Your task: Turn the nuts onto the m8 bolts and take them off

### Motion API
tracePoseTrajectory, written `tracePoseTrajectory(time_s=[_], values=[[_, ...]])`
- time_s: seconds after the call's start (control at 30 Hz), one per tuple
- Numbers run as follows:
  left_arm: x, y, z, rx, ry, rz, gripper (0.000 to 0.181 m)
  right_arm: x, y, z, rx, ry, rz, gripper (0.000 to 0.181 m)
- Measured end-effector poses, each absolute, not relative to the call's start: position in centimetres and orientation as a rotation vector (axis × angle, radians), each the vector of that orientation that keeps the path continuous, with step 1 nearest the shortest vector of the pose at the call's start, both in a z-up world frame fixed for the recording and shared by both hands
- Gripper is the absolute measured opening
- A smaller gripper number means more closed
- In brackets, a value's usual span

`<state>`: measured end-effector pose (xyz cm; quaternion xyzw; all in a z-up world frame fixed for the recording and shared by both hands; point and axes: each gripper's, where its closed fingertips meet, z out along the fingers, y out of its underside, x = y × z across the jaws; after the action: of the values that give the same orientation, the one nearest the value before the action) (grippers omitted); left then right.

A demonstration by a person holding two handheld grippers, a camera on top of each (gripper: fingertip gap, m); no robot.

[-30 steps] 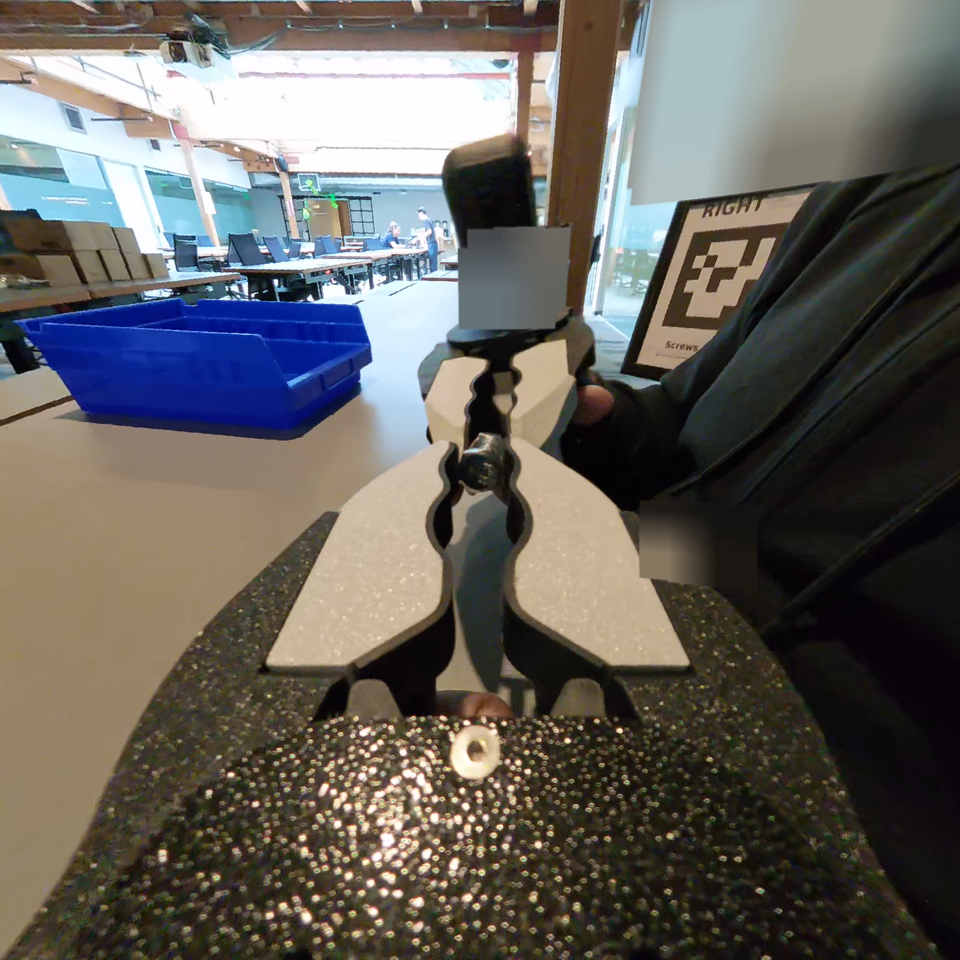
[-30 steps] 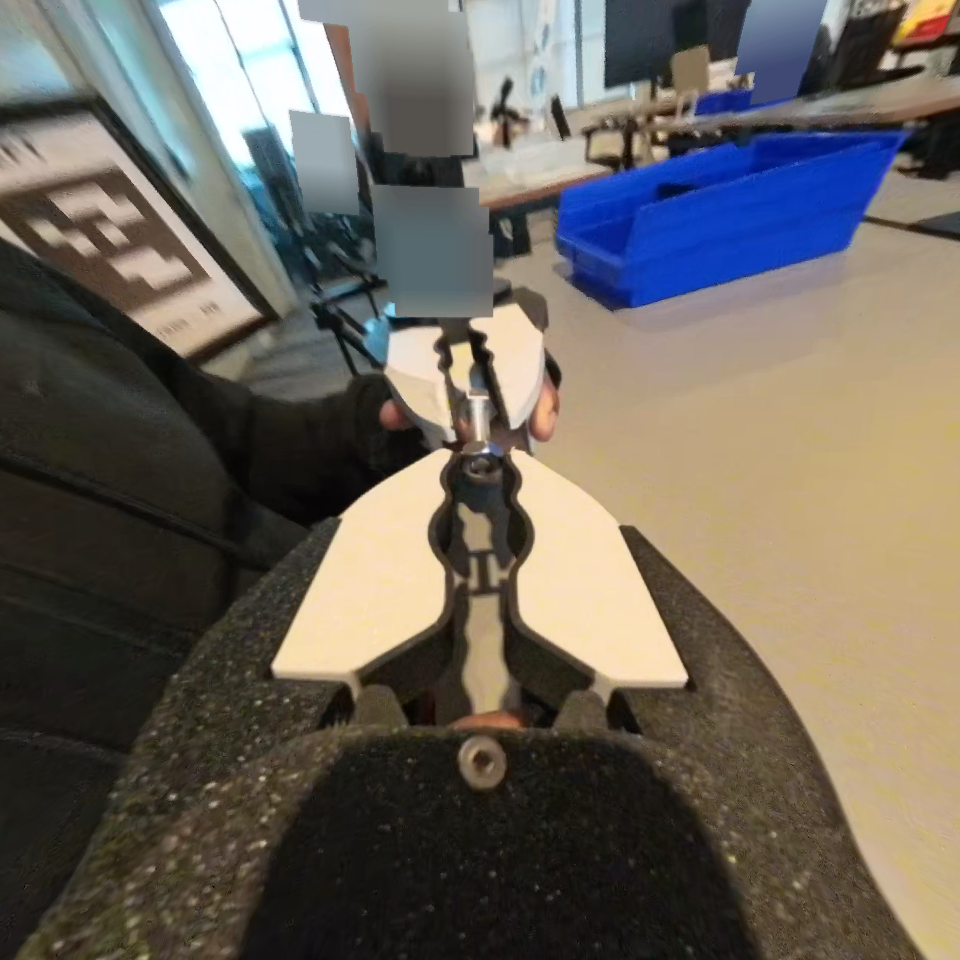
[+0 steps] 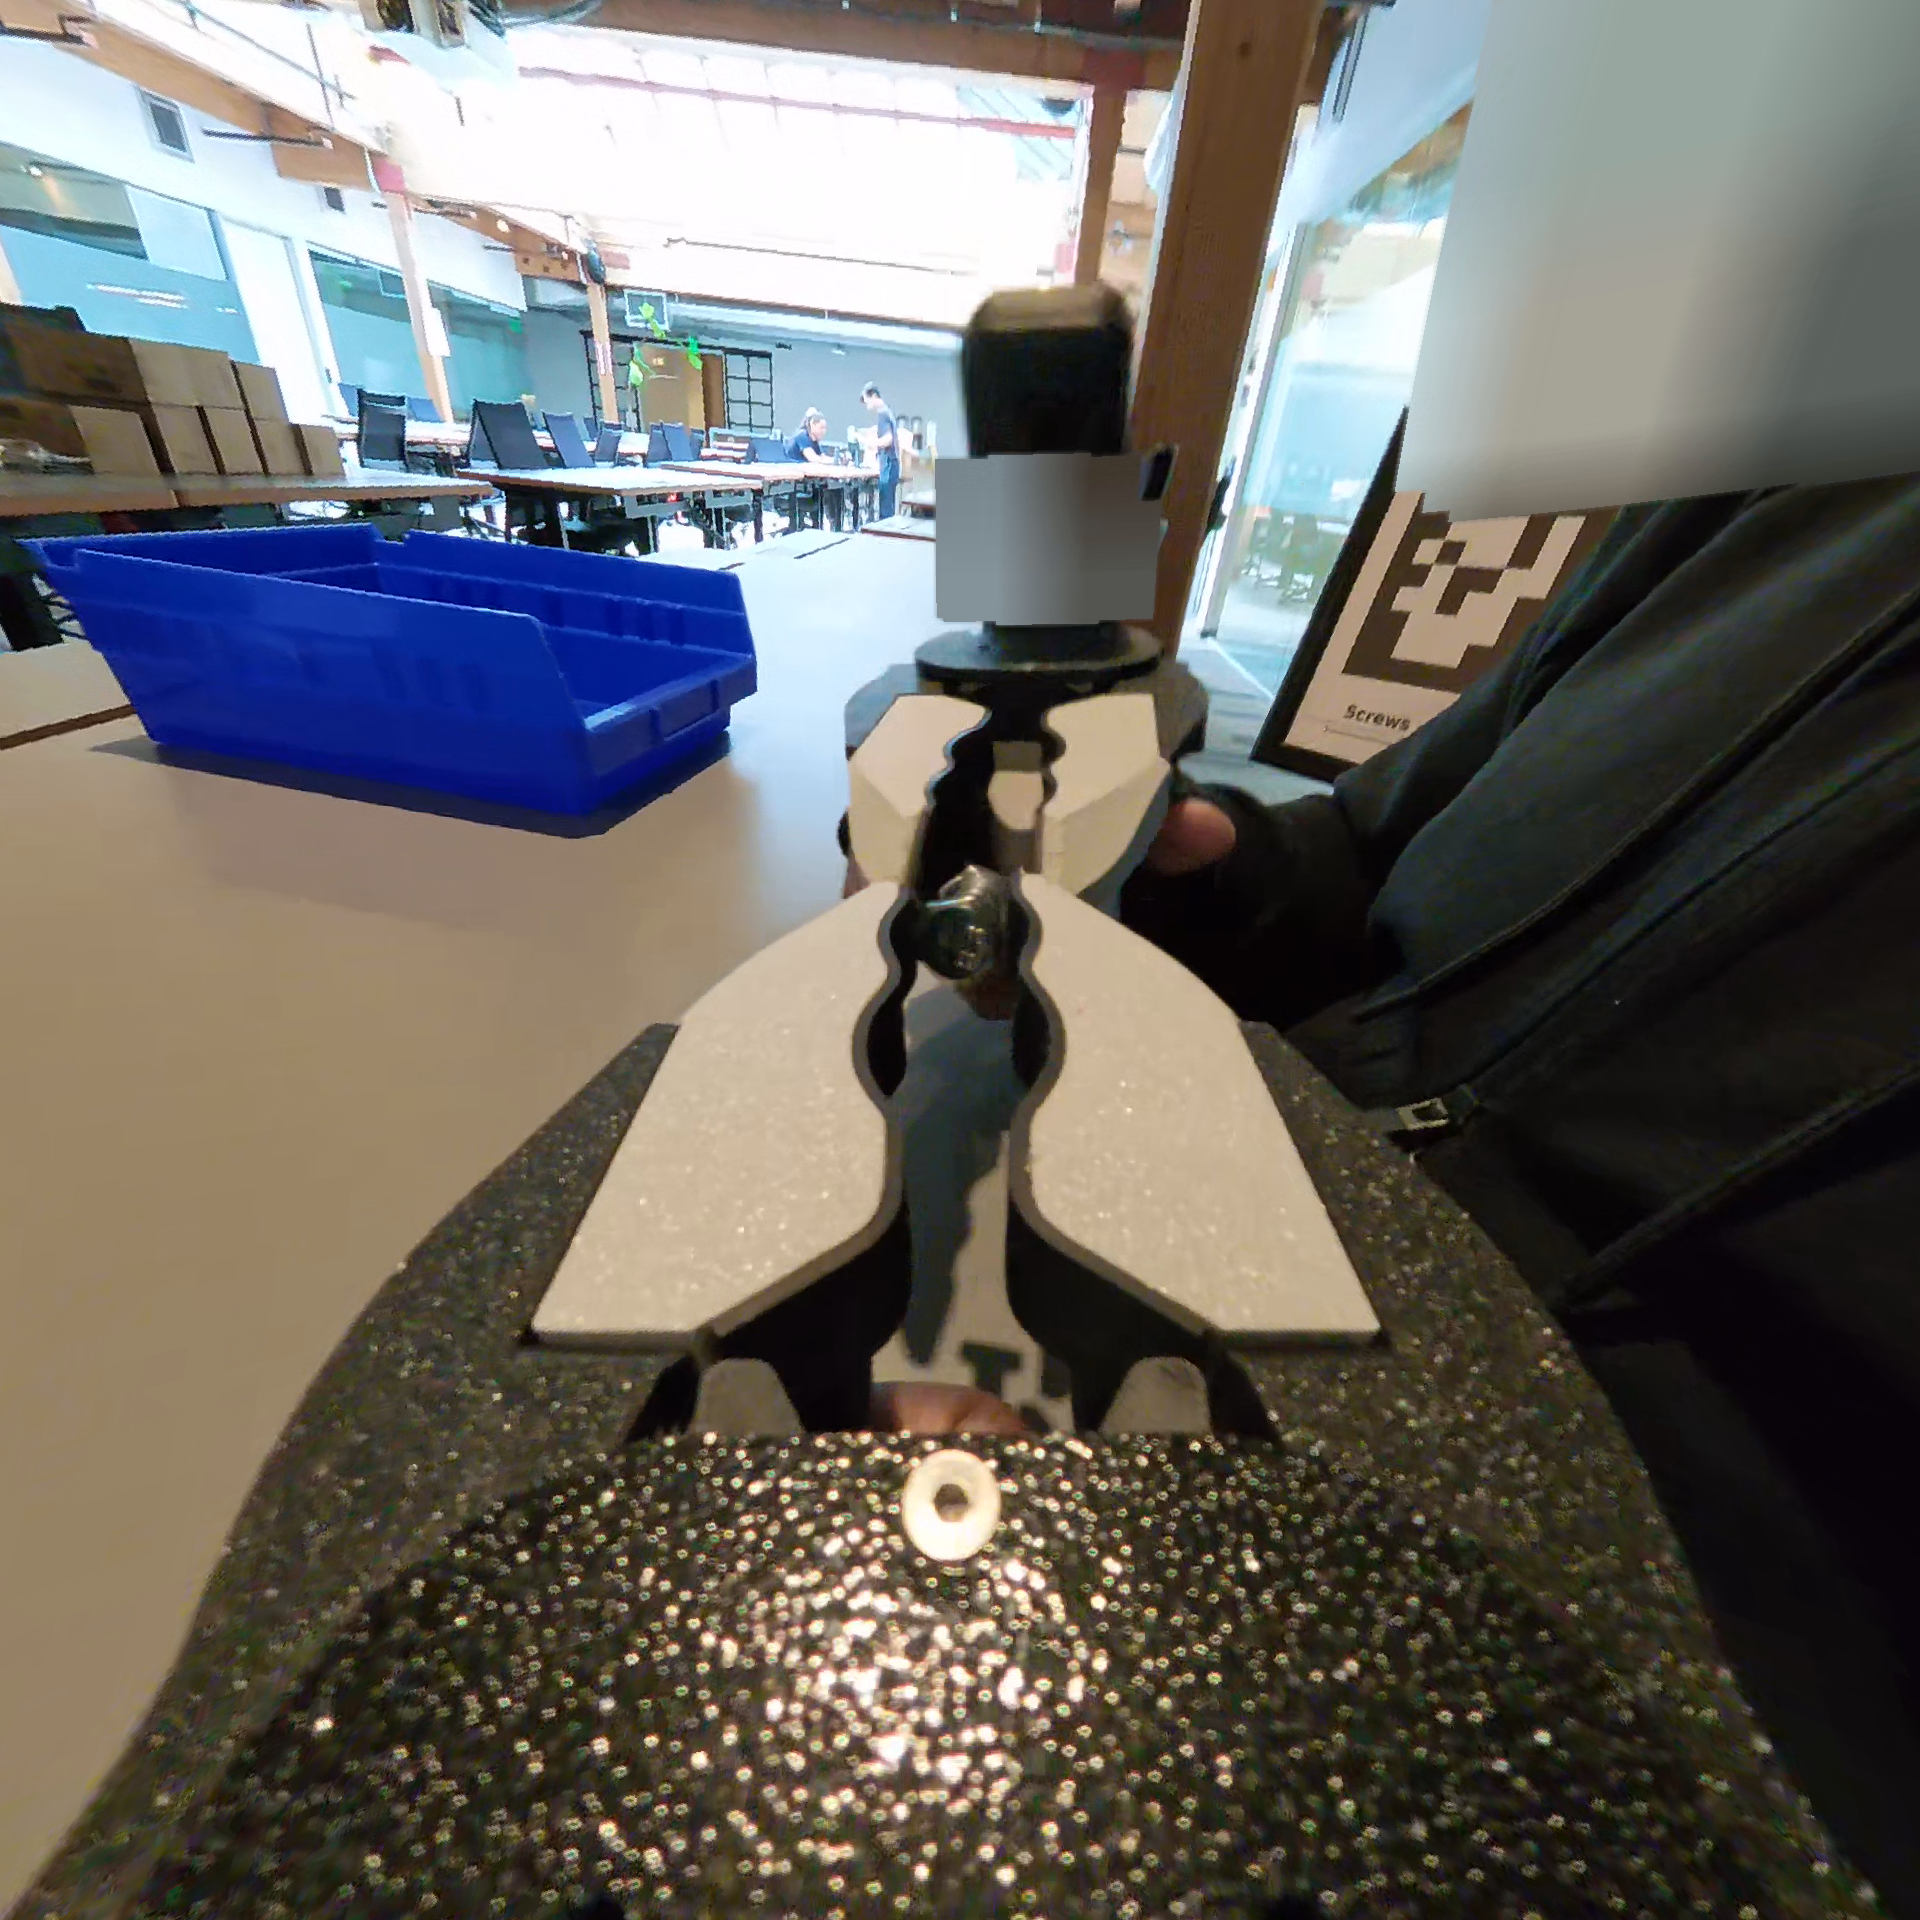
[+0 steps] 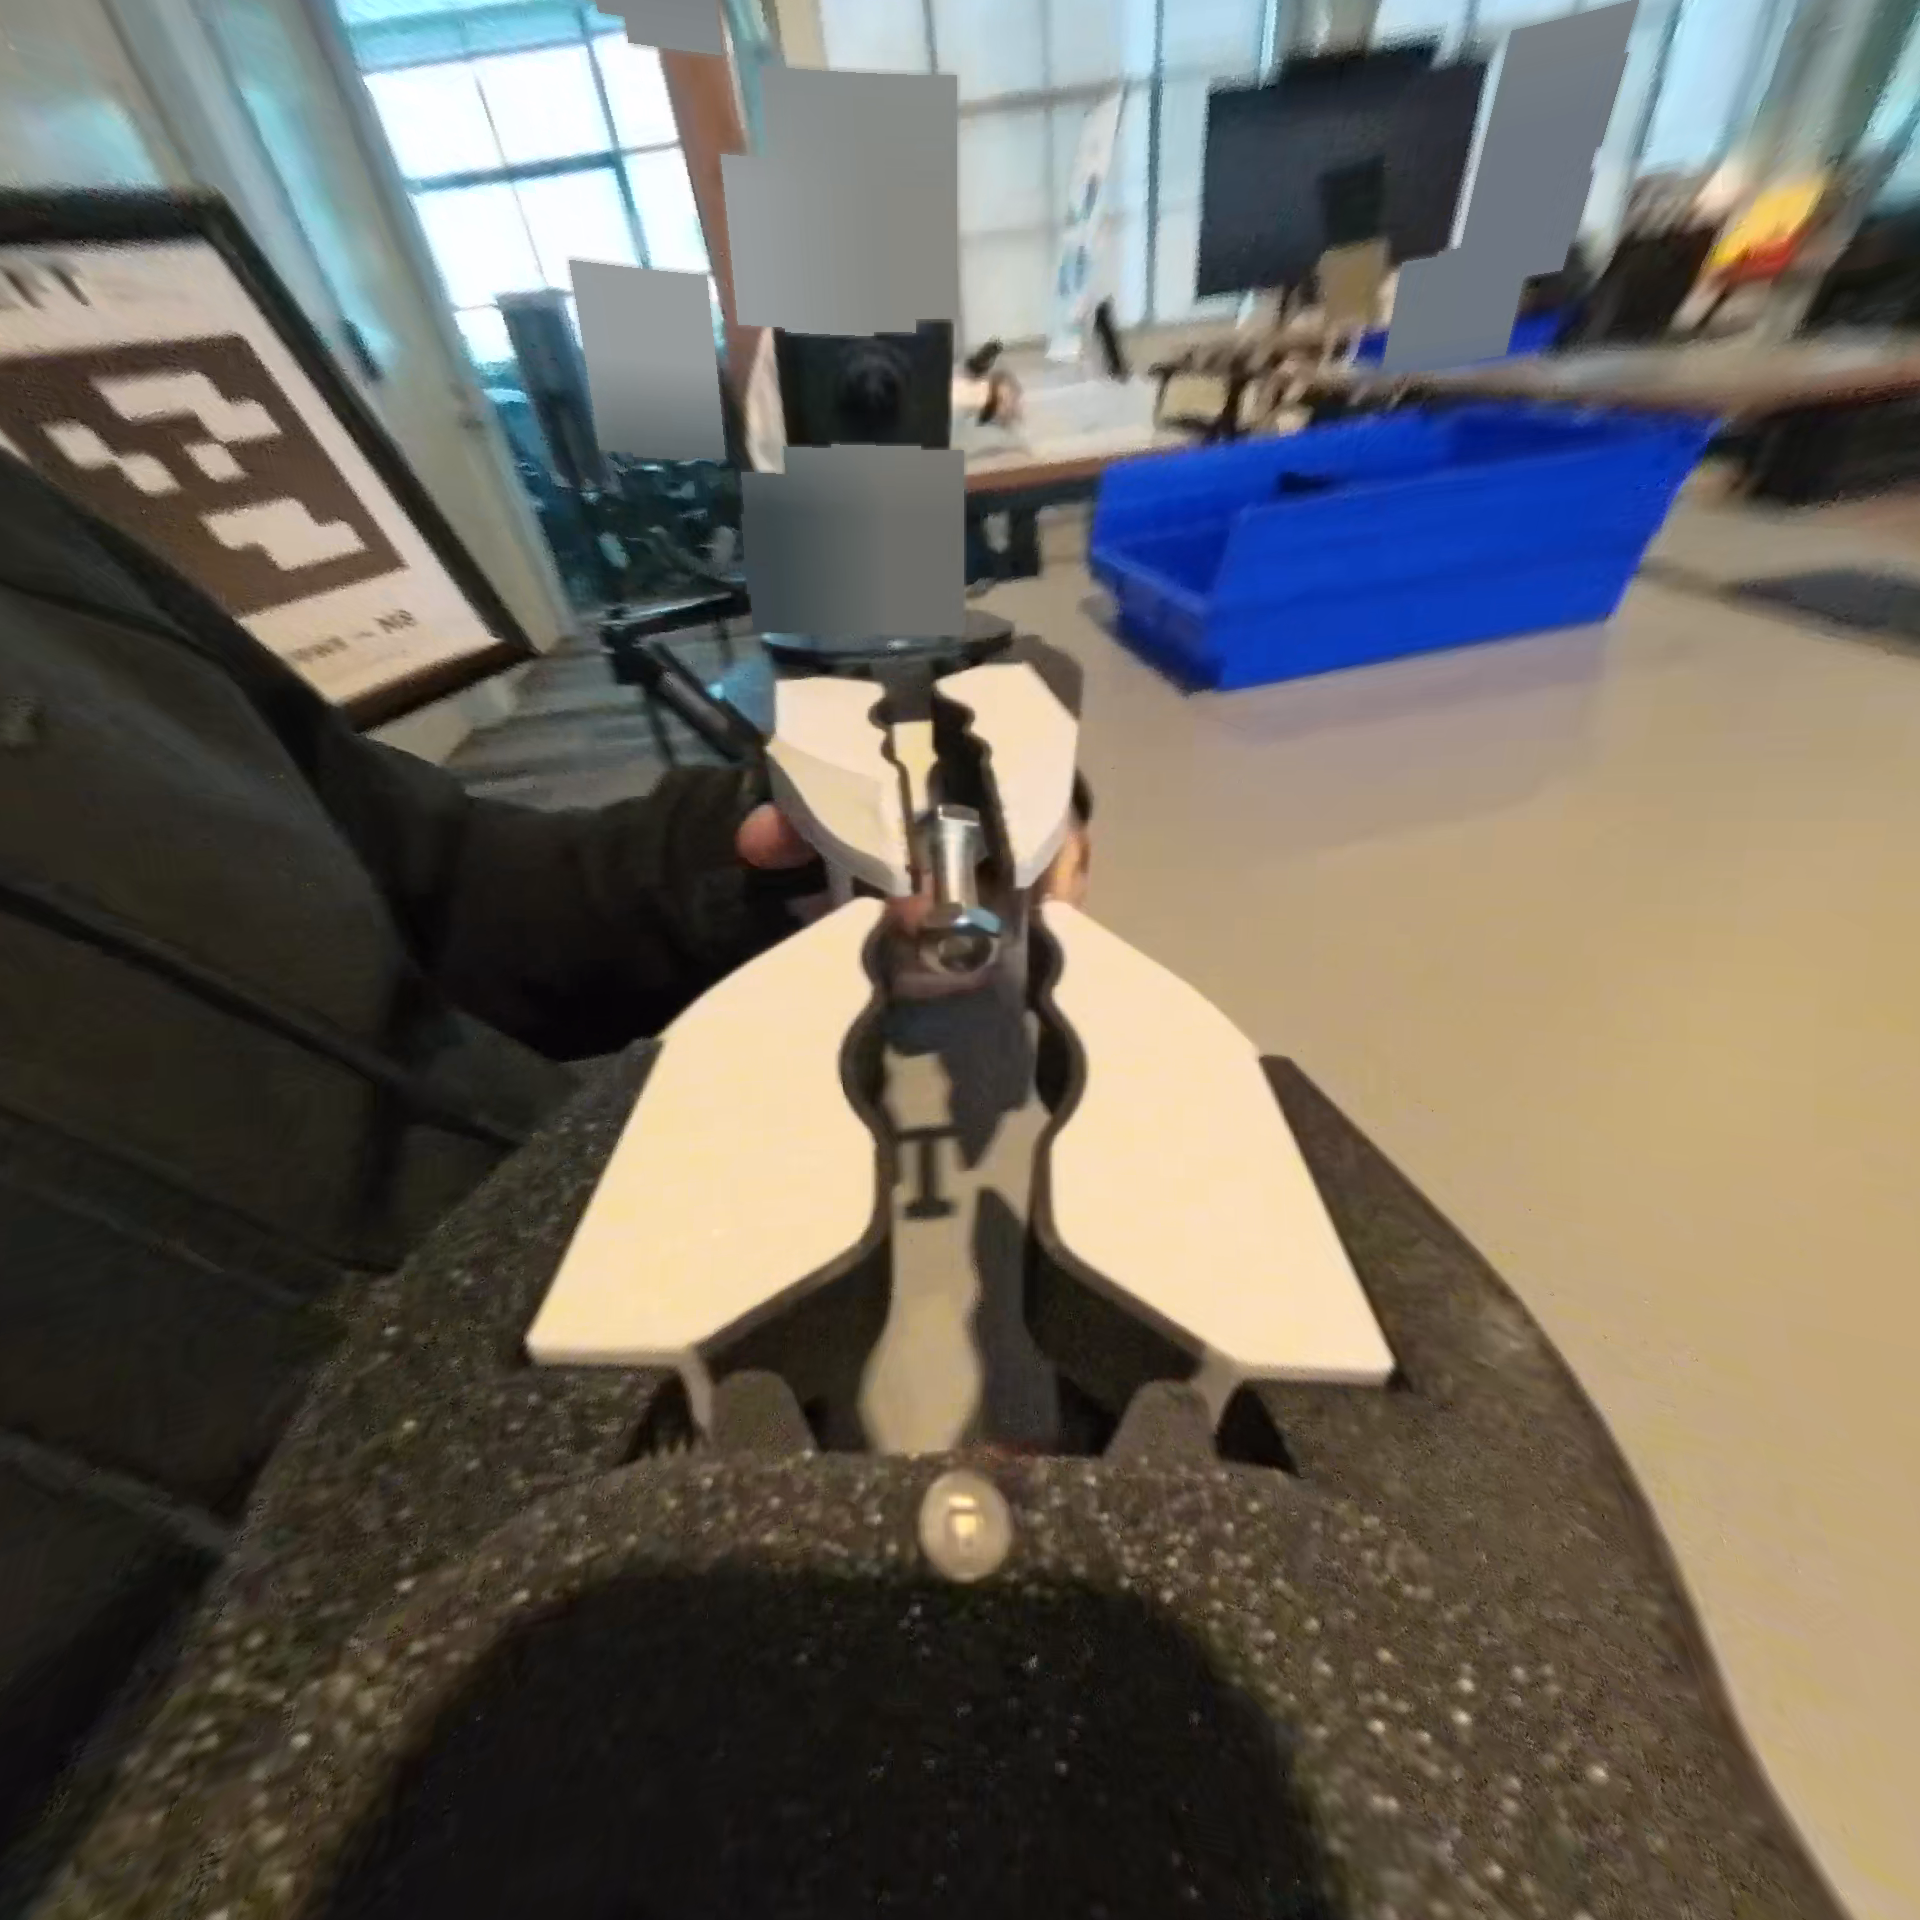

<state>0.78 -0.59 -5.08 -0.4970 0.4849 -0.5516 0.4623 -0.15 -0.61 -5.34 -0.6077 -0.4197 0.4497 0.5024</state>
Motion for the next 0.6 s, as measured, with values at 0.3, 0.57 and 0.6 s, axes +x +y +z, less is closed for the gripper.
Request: tracePoseTrajectory(time_s=[0.3,0.57,0.6], values=[[0.62,-0.35,-4.75,-1.301,1.11,-1.547,0.015,0.51,-0.32,-5.05,-1.011,-1.254,0.252,0.034],[0.74,-0.18,-5.33,-1.328,1.141,-1.472,0.015,0.06,-0.16,-5.7,-1.079,-1.255,0.273,0.014],[0.67,-0.19,-5.3,-1.31,1.153,-1.446,0.015,-0.02,-0.17,-5.75,-1.144,-1.233,0.362,0.014]])
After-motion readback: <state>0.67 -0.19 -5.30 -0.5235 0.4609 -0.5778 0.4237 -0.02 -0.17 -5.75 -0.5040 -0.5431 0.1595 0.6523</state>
